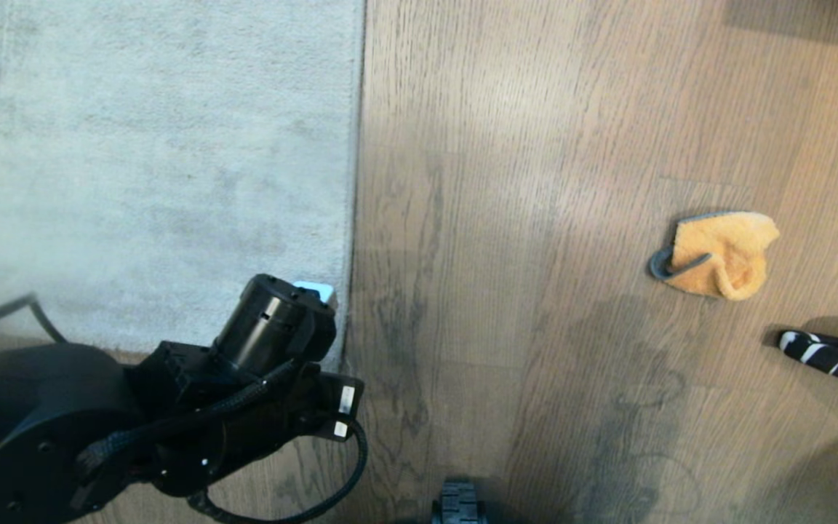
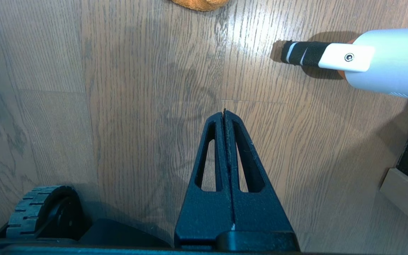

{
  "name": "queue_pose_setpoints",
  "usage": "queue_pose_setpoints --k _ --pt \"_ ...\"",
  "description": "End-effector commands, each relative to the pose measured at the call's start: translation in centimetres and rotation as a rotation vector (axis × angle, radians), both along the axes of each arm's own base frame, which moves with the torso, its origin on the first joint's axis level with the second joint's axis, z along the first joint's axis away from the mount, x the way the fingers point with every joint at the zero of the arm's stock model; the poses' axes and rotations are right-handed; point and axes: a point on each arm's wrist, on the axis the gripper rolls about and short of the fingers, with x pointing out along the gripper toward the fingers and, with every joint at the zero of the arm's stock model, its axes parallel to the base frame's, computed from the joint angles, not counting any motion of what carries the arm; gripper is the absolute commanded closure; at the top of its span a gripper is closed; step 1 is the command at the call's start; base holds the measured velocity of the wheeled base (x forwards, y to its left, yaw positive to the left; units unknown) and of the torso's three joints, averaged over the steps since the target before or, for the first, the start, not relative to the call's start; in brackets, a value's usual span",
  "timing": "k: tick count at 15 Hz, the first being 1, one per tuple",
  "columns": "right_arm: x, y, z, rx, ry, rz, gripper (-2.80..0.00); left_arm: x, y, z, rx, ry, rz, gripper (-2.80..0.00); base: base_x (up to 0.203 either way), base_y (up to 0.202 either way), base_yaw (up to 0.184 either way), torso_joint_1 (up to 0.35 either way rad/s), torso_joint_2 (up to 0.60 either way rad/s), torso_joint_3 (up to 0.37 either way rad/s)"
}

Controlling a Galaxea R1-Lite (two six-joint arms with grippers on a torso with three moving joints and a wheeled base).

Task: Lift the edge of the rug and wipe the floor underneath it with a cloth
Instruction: Lift up the carpet

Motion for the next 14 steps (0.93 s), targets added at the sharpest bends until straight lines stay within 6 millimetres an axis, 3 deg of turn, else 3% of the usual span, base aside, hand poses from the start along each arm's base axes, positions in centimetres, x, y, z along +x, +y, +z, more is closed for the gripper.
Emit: queue_pose_setpoints --k 1,7,14 --pt "0.0 0.0 0.0 0.001 -0.002 -0.001 0.00 0.2 -0.8 -0.8 0.028 0.019 -0.010 -2.80 0.000 0.000 0.000 0.000 0.00 0.000" --pt "0.0 0.0 0.0 0.001 -0.002 0.001 0.00 -0.2 -1.5 -1.9 0.161 0.080 -0.009 -2.80 0.000 0.000 0.000 0.000 0.00 0.000" --pt "0.0 0.0 0.0 0.001 -0.001 -0.001 0.00 0.9 -2.2 -4.1 0.379 0.030 0.048 -2.80 0.000 0.000 0.000 0.000 0.00 0.000"
